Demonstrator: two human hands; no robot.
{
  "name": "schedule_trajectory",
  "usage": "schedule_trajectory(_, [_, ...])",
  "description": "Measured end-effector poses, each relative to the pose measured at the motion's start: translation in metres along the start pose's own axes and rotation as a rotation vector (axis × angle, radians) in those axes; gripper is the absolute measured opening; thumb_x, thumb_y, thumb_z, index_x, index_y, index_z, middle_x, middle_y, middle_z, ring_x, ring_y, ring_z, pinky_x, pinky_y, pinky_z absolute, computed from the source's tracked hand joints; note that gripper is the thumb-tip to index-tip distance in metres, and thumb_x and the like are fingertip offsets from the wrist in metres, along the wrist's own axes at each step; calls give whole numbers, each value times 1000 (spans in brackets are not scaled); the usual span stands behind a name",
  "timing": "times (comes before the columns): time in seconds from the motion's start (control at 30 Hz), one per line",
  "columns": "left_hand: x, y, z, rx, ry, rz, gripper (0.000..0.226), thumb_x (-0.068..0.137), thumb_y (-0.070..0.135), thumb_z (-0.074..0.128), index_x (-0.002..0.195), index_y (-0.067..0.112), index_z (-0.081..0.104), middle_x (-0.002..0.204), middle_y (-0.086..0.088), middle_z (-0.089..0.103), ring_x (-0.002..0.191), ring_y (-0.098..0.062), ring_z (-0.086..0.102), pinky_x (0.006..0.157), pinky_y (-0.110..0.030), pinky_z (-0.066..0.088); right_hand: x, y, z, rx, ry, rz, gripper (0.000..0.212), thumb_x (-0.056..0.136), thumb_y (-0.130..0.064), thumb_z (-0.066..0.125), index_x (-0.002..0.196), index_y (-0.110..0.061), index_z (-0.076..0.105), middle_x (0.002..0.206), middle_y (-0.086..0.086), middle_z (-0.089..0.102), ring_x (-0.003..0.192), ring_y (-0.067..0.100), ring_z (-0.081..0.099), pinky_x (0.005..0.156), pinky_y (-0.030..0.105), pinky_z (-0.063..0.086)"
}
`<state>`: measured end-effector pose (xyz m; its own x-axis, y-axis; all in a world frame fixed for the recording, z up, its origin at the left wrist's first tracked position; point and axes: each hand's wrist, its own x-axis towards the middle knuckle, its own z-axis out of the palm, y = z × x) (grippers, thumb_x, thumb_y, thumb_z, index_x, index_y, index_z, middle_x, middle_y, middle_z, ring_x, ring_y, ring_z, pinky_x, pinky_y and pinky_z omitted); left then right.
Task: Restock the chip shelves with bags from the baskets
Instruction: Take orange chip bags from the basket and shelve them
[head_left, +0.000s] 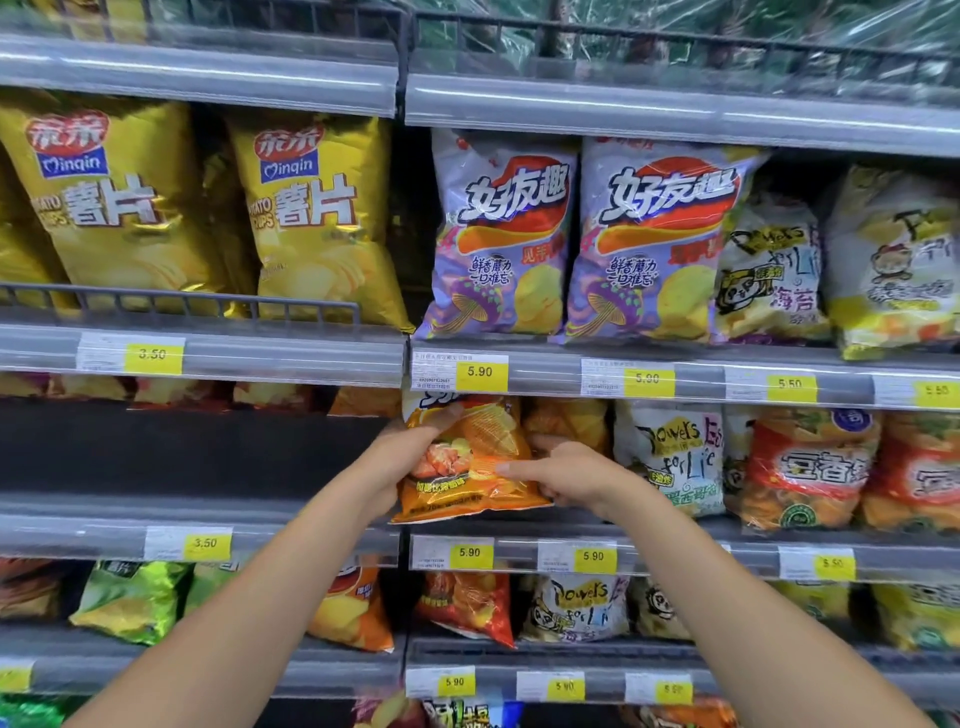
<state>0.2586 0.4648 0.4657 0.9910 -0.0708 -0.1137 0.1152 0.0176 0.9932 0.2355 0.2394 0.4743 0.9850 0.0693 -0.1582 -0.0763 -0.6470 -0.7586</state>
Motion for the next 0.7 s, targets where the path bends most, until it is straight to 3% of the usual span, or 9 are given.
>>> schedule_trajectory(0.07, [7,-2,-2,48,-40,37,103,45,68,93,131,21,61,108,-6,80,97,-27,77,97,-50,60,3,5,-3,71,50,19,90,85,-54,76,158,-24,32,73,-6,53,64,8,49,57,19,40])
schedule_trajectory(0.13, [4,-3,-5,175,-50,90,85,62,63,90,132,29,58,118,1,75,105,-22,72,98,-46,57,8,9,2,111,94,39,79,87,-48,77,153,-26,40,73,-4,59,61,7,51,55,19,41])
schedule_trajectory(0.2, [4,-6,-10,340,-68,124,59,80,52,84,128,34,54,116,12,66,108,-15,63,88,-31,54,14,13,7,184,112,48,73,89,-41,77,150,-22,42,76,-3,65,60,6,56,57,18,49])
schedule_trajectory(0.27, [10,-14,-16,514,-96,136,50,88,40,81,130,34,55,116,11,64,101,-7,60,77,-21,48,16,14,14,199,105,42,80,87,-39,80,152,-21,38,95,-1,71,71,7,66,70,22,60])
schedule_trajectory(0.4, [27,-30,-26,671,-53,142,68,87,30,84,146,13,56,137,-5,67,117,-18,63,99,-26,47,16,12,22,-109,116,41,87,82,-54,78,150,-19,38,106,-1,68,94,16,70,88,30,58])
schedule_trajectory(0.5, [33,-34,-26,749,-13,129,68,88,31,82,148,16,54,140,-4,65,125,-22,61,99,-26,45,24,11,29,-250,169,60,88,80,-61,76,147,-15,43,116,5,72,102,24,70,97,40,55])
schedule_trajectory(0.6, [41,-38,-22,803,11,154,65,85,31,83,143,16,57,136,-6,67,123,-25,63,103,-32,50,29,7,32,-279,199,26,86,80,-60,78,146,-18,42,133,7,64,112,26,66,99,38,53])
schedule_trajectory(0.7, [49,-39,-20,826,23,169,50,87,27,81,133,18,63,126,-4,71,114,-25,66,95,-31,52,32,3,31,-280,226,-34,84,81,-54,80,147,-18,43,146,6,55,129,28,56,104,34,47])
